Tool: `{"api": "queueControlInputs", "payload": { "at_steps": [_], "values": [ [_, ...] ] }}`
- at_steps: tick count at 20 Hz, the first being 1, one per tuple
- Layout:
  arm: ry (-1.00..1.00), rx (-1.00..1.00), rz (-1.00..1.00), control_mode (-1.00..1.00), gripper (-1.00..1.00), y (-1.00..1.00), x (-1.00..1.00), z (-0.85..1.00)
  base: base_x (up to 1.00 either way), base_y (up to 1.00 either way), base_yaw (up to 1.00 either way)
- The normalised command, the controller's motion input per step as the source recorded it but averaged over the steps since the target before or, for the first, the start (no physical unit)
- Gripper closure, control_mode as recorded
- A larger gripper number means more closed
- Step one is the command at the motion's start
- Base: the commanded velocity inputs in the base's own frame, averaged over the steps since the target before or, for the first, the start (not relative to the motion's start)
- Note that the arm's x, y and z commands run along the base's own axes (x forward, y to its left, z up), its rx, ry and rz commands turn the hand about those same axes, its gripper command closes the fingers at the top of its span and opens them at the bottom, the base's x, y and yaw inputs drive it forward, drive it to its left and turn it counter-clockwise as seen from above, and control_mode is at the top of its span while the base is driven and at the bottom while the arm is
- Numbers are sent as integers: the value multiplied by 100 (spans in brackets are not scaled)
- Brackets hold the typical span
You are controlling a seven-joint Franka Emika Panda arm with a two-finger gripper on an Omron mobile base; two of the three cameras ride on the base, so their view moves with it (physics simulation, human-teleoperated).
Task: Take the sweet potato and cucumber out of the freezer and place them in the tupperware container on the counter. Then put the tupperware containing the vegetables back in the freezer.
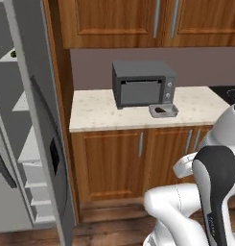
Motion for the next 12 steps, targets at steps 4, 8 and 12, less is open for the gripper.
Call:
{"api": "queueControlInputs", "payload": {
  "at_steps": [4,8,12],
  "values": [
    [0,0,0,100,-100,0,0,0,-97,100,-8],
    [0,0,0,100,-100,0,0,0,-88,100,-25],
    [0,0,0,100,-100,0,0,0,-56,100,-24]
  ]
}}
